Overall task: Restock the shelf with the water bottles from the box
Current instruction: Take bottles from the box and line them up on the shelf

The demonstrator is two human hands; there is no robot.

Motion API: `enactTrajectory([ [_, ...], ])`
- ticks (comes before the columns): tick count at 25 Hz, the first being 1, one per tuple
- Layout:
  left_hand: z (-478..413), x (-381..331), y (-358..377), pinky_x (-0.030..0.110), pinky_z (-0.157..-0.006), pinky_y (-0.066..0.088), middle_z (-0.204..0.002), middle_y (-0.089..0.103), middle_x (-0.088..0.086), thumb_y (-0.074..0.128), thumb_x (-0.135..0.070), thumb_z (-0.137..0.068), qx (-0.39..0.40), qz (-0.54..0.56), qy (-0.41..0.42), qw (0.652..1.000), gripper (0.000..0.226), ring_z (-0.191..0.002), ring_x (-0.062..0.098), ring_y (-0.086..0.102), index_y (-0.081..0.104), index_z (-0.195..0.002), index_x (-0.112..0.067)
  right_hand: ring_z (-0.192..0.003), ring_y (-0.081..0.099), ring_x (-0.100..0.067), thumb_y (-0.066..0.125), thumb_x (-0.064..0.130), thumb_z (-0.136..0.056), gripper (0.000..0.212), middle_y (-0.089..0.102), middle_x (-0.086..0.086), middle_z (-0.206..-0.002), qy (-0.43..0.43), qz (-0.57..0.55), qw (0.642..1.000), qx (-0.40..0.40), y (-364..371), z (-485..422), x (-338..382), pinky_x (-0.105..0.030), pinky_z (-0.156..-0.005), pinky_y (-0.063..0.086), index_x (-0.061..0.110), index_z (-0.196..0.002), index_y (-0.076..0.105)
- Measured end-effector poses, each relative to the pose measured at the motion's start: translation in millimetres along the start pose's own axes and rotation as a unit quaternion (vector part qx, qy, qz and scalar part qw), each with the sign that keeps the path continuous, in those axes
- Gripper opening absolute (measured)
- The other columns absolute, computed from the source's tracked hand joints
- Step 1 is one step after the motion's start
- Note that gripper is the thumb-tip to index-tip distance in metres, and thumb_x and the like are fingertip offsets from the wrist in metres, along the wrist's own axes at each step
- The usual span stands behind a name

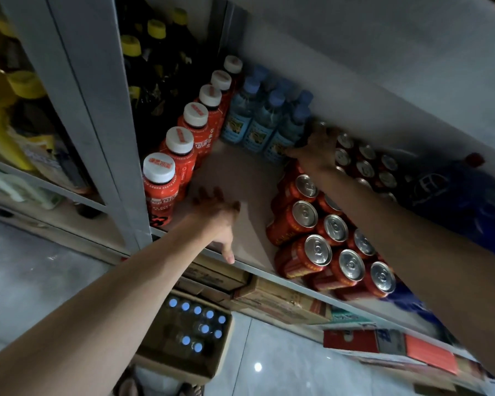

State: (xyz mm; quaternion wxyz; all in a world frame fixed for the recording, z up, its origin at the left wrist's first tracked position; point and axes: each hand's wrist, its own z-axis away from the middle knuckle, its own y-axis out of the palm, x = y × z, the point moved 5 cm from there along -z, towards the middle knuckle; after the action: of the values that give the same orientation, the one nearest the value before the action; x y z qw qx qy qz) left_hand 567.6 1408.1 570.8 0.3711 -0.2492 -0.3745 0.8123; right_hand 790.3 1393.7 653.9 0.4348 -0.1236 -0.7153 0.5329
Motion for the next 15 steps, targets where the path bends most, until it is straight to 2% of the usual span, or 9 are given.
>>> enactTrajectory([
  [1, 2.4, 2.1, 3.3, 0.053, -0.110, 0.032, -0.149, 0.036, 0.016, 0.085, -0.059, -0.052, 0.006, 0.028, 0.000, 1.000, 0.116, -0.134, 0.039, 0.037, 0.031, -0.147, -0.020, -0.134, 0.035, -0.030, 0.080, 0.041, -0.067, 0.090, 0.034, -0.017, -0.147, -0.011, -0.021, 1.000, -0.003, -7.5, 19.9, 2.1, -0.031, -0.112, 0.031, 0.007, -0.141, 0.041],
  [3, 10.8, 4.4, 6.9, 0.048, -0.104, 0.040, -0.138, 0.049, 0.012, 0.083, -0.062, -0.051, -0.018, 0.052, 0.001, 0.999, 0.103, -0.124, 0.033, 0.047, 0.045, -0.136, -0.018, -0.119, 0.044, -0.027, 0.079, 0.027, -0.066, 0.069, 0.043, -0.017, -0.135, -0.108, -0.012, 0.993, -0.040, -24.0, 67.0, 10.7, -0.028, -0.103, 0.037, 0.007, -0.128, 0.055],
  [5, 25.7, -1.5, 7.7, 0.044, -0.106, 0.036, -0.137, 0.048, 0.006, 0.079, -0.062, -0.055, -0.109, 0.030, 0.009, 0.994, 0.089, -0.126, 0.029, 0.043, 0.052, -0.130, -0.024, -0.112, 0.047, -0.032, 0.076, 0.014, -0.069, 0.049, 0.050, -0.018, -0.126, -0.224, 0.050, 0.970, -0.080, -40.3, 120.1, 11.1, -0.034, -0.101, 0.038, 0.008, -0.116, 0.064],
  [7, 50.5, -15.5, 11.0, 0.038, -0.106, 0.032, -0.138, 0.048, 0.003, 0.077, -0.044, -0.071, -0.201, 0.043, 0.033, 0.978, 0.065, -0.129, 0.025, 0.041, 0.055, -0.130, -0.026, -0.104, 0.050, -0.033, 0.074, 0.010, -0.073, 0.034, 0.056, -0.015, -0.118, -0.288, 0.053, 0.952, -0.086, -48.6, 171.0, 0.7, -0.035, -0.094, 0.038, 0.008, -0.107, 0.068],
  [9, 71.7, -29.4, 14.4, 0.035, -0.096, 0.041, -0.125, 0.056, 0.001, 0.070, -0.027, -0.081, -0.281, 0.065, 0.096, 0.953, 0.041, -0.116, 0.022, 0.053, 0.060, -0.121, -0.022, -0.095, 0.052, -0.027, 0.072, 0.010, -0.079, 0.018, 0.061, -0.011, -0.108, -0.316, 0.030, 0.945, -0.076, -45.9, 218.2, -19.0, -0.031, -0.086, 0.040, 0.007, -0.097, 0.069],
  [10, 78.0, -31.9, 21.7, 0.033, -0.087, 0.046, -0.115, 0.061, -0.002, 0.068, -0.024, -0.083, -0.284, 0.076, 0.132, 0.946, 0.031, -0.104, 0.019, 0.059, 0.062, -0.114, -0.023, -0.090, 0.053, -0.022, 0.071, 0.010, -0.082, 0.011, 0.063, -0.009, -0.101, -0.312, 0.016, 0.949, -0.048, -36.8, 240.6, -31.9, -0.028, -0.083, 0.043, 0.007, -0.093, 0.070],
  [12, 78.5, -31.8, 50.0, 0.027, -0.071, 0.047, -0.096, 0.065, -0.009, 0.065, -0.023, -0.086, -0.194, 0.110, 0.174, 0.959, 0.019, -0.084, 0.012, 0.062, 0.064, -0.105, -0.025, -0.083, 0.060, -0.019, 0.069, 0.013, -0.086, 0.005, 0.066, -0.005, -0.093, -0.250, 0.007, 0.967, 0.046, -5.3, 279.9, -66.0, -0.028, -0.077, 0.052, 0.010, -0.090, 0.071],
  [14, 63.1, -26.1, 97.2, 0.026, -0.069, 0.048, -0.088, 0.065, -0.012, 0.068, -0.028, -0.086, -0.029, 0.115, 0.170, 0.978, 0.019, -0.084, 0.011, 0.065, 0.065, -0.104, -0.026, -0.084, 0.065, -0.024, 0.065, 0.020, -0.089, 0.011, 0.067, -0.005, -0.097, -0.115, 0.018, 0.979, 0.166, 37.8, 315.2, -105.6, -0.034, -0.073, 0.055, 0.014, -0.098, 0.069],
  [15, 53.9, -19.9, 123.0, 0.027, -0.073, 0.049, -0.089, 0.066, -0.011, 0.070, -0.030, -0.084, 0.051, 0.107, 0.160, 0.980, 0.023, -0.089, 0.014, 0.067, 0.065, -0.106, -0.025, -0.086, 0.065, -0.026, 0.065, 0.020, -0.089, 0.016, 0.068, -0.006, -0.101, -0.045, 0.011, 0.977, 0.209, 60.1, 332.5, -122.5, -0.030, -0.074, 0.053, 0.015, -0.104, 0.068],
])
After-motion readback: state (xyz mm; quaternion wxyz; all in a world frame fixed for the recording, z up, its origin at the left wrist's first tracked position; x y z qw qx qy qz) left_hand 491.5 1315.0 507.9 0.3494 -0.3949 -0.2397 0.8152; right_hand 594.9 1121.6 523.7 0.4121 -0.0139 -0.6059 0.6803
